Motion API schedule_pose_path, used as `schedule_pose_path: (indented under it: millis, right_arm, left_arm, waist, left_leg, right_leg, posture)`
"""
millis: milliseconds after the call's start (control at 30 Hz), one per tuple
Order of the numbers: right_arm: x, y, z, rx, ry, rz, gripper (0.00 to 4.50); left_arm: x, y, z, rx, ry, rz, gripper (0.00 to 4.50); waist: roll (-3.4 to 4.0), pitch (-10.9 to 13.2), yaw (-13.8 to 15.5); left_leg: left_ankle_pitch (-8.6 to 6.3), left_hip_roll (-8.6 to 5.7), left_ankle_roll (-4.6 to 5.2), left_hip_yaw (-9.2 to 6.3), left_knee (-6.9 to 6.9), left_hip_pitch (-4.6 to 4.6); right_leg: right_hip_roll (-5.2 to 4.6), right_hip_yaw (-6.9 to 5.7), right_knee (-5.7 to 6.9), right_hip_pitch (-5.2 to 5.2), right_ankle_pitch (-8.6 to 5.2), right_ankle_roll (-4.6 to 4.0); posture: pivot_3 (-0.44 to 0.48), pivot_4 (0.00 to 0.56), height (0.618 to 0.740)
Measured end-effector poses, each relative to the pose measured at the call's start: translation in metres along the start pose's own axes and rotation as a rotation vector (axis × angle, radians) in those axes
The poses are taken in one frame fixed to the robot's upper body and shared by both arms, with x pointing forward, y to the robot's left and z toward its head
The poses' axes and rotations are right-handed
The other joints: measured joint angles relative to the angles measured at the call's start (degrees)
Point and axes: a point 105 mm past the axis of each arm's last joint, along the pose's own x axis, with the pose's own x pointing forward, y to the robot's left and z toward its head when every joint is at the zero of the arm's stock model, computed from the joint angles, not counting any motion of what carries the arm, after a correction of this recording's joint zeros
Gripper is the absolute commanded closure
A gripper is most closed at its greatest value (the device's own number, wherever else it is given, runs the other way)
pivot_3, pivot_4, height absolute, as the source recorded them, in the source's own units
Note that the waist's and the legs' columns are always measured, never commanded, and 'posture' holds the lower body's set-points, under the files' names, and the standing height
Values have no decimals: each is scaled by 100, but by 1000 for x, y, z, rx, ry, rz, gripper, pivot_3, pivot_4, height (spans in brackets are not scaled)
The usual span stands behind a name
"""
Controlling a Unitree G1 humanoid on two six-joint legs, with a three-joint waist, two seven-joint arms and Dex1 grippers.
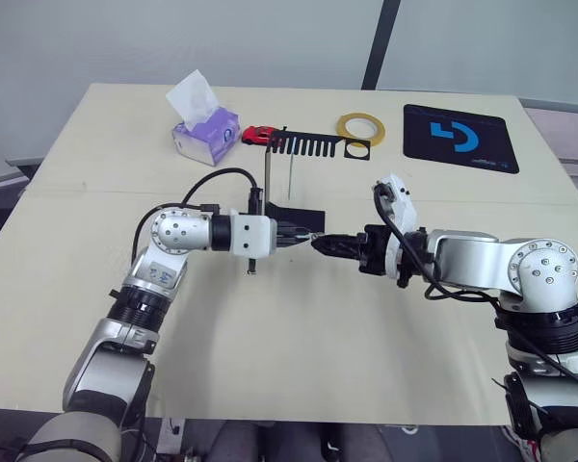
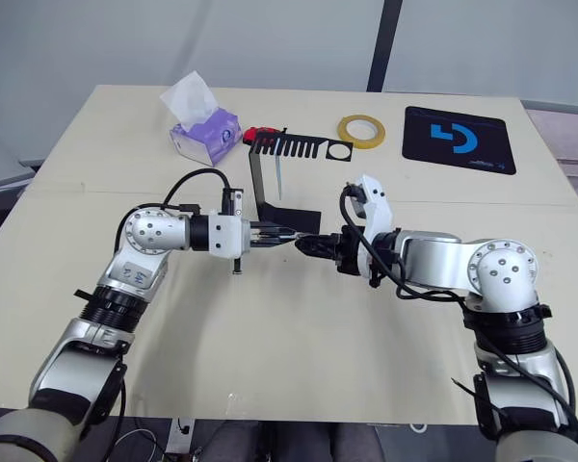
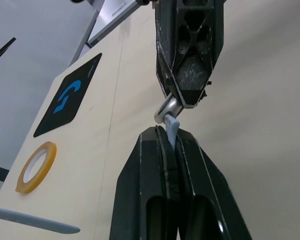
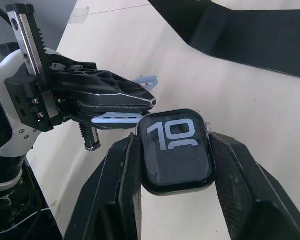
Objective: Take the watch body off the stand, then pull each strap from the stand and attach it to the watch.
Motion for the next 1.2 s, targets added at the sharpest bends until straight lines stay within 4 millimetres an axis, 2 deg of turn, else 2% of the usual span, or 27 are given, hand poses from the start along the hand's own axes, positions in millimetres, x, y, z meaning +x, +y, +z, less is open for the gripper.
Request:
schedule_pose_path:
  millis: [1200]
  right_arm:
    - [3, 1, -1, 22, 3, -18, 2866]
  left_arm:
    - [7, -2, -2, -11, 27, -1, 4500]
  waist:
    - [0, 0, 4]
  left_leg:
    - [0, 2, 0, -3, 0, -3]
  right_leg:
    - [-2, -4, -4, 0, 0, 0]
  posture:
    - [0, 150, 738]
